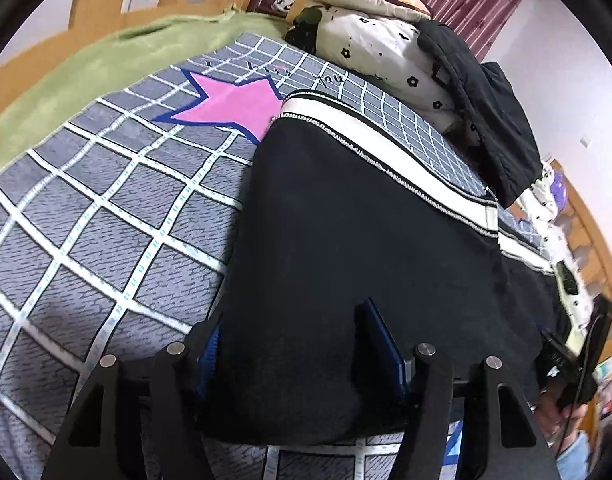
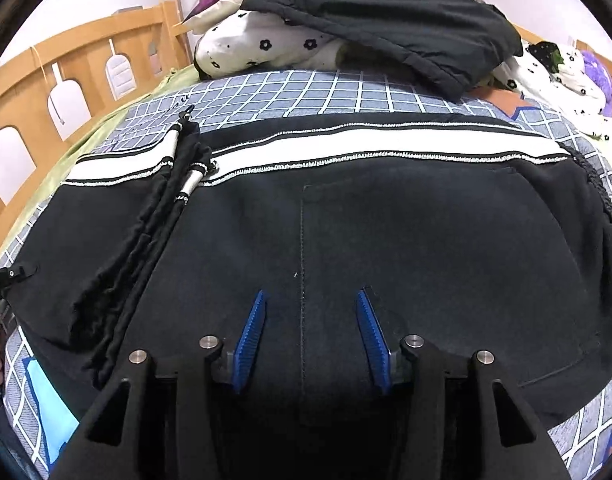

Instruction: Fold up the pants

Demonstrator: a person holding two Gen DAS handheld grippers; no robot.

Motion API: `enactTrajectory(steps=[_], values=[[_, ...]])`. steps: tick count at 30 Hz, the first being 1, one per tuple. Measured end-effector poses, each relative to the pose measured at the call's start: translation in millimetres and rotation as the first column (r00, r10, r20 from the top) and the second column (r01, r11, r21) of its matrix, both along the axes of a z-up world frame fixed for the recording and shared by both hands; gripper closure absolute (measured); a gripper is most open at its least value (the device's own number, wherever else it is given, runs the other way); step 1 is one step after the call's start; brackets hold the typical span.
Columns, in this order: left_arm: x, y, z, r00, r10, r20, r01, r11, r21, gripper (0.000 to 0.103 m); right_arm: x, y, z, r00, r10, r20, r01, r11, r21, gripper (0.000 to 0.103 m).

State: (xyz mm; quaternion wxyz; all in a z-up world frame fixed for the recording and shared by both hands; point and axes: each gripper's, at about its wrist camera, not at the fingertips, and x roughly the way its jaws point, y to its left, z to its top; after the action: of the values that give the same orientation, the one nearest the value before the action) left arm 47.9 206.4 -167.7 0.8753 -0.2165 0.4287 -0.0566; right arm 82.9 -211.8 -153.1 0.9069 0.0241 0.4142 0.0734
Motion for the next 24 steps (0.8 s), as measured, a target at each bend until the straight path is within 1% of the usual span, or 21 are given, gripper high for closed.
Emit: enactTrajectory(steps=[2,3,4,6,7,8,10,12,15,18,20,21,22,24], values=[[5,-1,-1,1.0,0.015,-0.003,-0.015,1.0,-0.014,0.044,0,0,0,1.0,0.001,-0.002,-0.001,1.0,0.005,0.053],[7,-3,-1,1.0,0.021,-0.004,-0.021,1.0,0.002,0.054,0,1,0,1.0,0.0,-0.002,0.0,1.0,0.002,0.053],[9,-5,0,1.0,0.028,-0.003,-0.028,0.999,0.028,0.059,0,1,0,1.0,-0.004,-0.002,0.004,1.0,0.0,0.053],[11,-6,4,0.999,0.048,-0.005,-0.048,0.998,0.036,0.079,0,3,2,1.0,-0.006,0.0,0.006,1.0,-0.012,0.053],[11,-7,9,0.999,0.053,0.001,-0.053,0.998,0.034,0.081,-1,4,3,1.0,-0.003,0.001,0.003,1.0,-0.02,0.054],[10,-9,19,0.998,0.062,0.017,-0.062,0.997,0.048,0.083,-2,4,4,1.0,-0.003,0.001,0.003,1.0,-0.021,0.055],[5,-19,39,0.996,0.056,0.063,-0.061,0.994,0.09,0.085,-4,2,8,1.0,0.002,0.0,-0.002,1.0,-0.02,0.063],[-1,-33,63,0.991,0.027,0.13,-0.043,0.992,0.122,0.085,-7,-4,13,1.0,-0.012,0.004,0.013,0.999,-0.035,0.066],[-5,-64,100,0.98,-0.032,0.199,-0.007,0.981,0.192,0.086,-15,-21,29,0.998,-0.046,0.037,0.048,0.998,-0.034,0.066],[-3,-101,131,0.967,-0.076,0.241,0.028,0.98,0.196,0.086,-22,-43,52,0.995,-0.079,0.062,0.081,0.996,-0.023,0.066],[-3,-136,154,0.945,-0.137,0.297,0.079,0.977,0.2,0.086,-27,-56,71,0.993,-0.064,0.104,0.071,0.995,-0.067,0.066],[-3,-153,162,0.934,-0.17,0.313,0.105,0.971,0.214,0.086,-32,-67,82,0.988,-0.045,0.145,0.06,0.993,-0.105,0.066],[-2,-181,173,0.918,-0.22,0.33,0.145,0.96,0.239,0.086,-35,-74,88,0.986,-0.038,0.163,0.06,0.99,-0.131,0.066],[0,-219,183,0.893,-0.281,0.35,0.203,0.948,0.244,0.086,-39,-101,101,0.981,-0.042,0.187,0.076,0.981,-0.181,0.066]])
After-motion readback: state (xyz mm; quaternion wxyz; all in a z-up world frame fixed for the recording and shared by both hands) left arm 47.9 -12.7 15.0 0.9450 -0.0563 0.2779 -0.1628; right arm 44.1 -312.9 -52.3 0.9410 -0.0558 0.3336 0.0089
